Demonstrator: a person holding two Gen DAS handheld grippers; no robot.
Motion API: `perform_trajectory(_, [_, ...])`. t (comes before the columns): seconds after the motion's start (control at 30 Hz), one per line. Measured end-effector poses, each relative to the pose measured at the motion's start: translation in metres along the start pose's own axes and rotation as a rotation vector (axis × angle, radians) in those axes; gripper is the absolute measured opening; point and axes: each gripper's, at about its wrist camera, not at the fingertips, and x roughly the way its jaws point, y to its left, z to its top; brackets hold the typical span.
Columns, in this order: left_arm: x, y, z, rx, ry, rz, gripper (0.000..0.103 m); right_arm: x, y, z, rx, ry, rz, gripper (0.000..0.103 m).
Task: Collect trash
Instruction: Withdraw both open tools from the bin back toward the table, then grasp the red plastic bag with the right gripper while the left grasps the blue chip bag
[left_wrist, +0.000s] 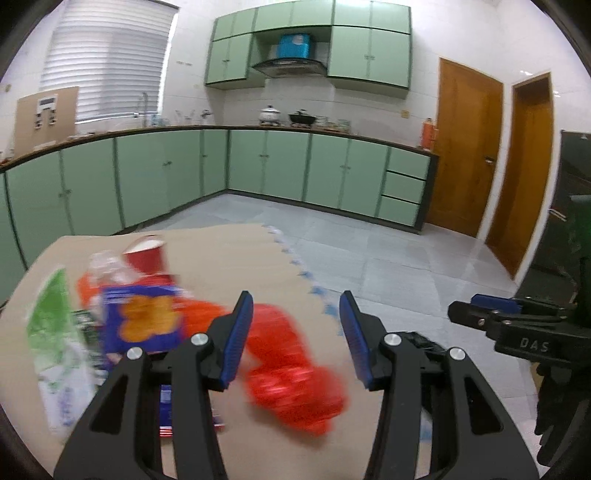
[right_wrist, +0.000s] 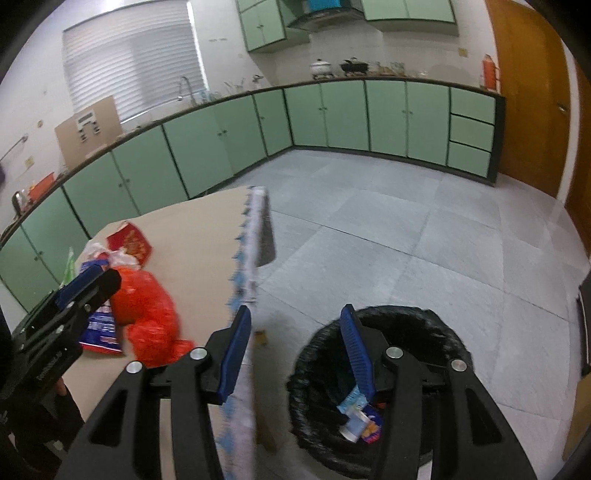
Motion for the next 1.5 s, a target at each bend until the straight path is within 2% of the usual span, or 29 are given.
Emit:
perform_trajectory(0.2, [-0.020, 0.060, -0.009, -0.016, -0.001, 0.115, 0.047, 0.021, 0.052, -0.008, -0.046, -0.018, 0.085, 0.050])
perform_trajectory(0.3, [-0.027, 0.086, -0.012, -0.031, 0.012, 0.164, 0.047, 0.035, 0.077, -0.015, -0.087, -0.006, 0.108, 0.059])
perform_trajectory(0.37, [-0.032, 0.101, -0.016, -0.042, 0.019, 0.193, 0.047, 0.043, 0.087, -0.018, -0.110, 0.010, 0.116, 0.060])
perform_trajectory(0.63, [-0.037, 0.122, -0.025, -0.067, 0.036, 0.218, 0.047, 0.076, 0.104, -0.028, -0.145, 0.090, 0.113, 0.065])
perform_trajectory(0.77, [-0.037, 0.118, -0.023, -0.059, 0.033, 0.208, 0.055, 0.084, 0.102, -0.032, -0.130, 0.118, 0.150, 0.065])
perform_trajectory(0.87, [-0.032, 0.114, -0.023, -0.057, 0.041, 0.195, 0.062, 0.086, 0.106, -0.034, -0.127, 0.142, 0.211, 0.050])
perform_trajectory(0.93, [-0.028, 0.113, -0.022, -0.057, 0.048, 0.193, 0.063, 0.086, 0.111, -0.036, -0.139, 0.148, 0.243, 0.035])
perform_trajectory(1.03, [-0.021, 0.112, -0.021, -0.061, 0.066, 0.184, 0.064, 0.081, 0.117, -0.036, -0.178, 0.135, 0.242, 0.028])
perform_trajectory(1.23, [-0.007, 0.110, -0.020, -0.069, 0.100, 0.166, 0.064, 0.064, 0.111, -0.031, -0.170, 0.082, 0.224, 0.025])
perform_trajectory(1.4, [0.000, 0.108, -0.020, -0.082, 0.125, 0.152, 0.056, 0.050, 0.099, -0.023, -0.144, 0.049, 0.220, 0.025])
perform_trajectory(1.43, [0.001, 0.108, -0.020, -0.083, 0.130, 0.148, 0.049, 0.048, 0.097, -0.022, -0.138, 0.046, 0.219, 0.025])
perform_trajectory(1.47, [0.004, 0.109, -0.020, -0.086, 0.140, 0.134, 0.035, 0.047, 0.096, -0.022, -0.135, 0.043, 0.217, 0.025])
perform_trajectory(1.5, [0.005, 0.109, -0.021, -0.089, 0.149, 0.123, 0.028, 0.046, 0.094, -0.022, -0.129, 0.039, 0.216, 0.025])
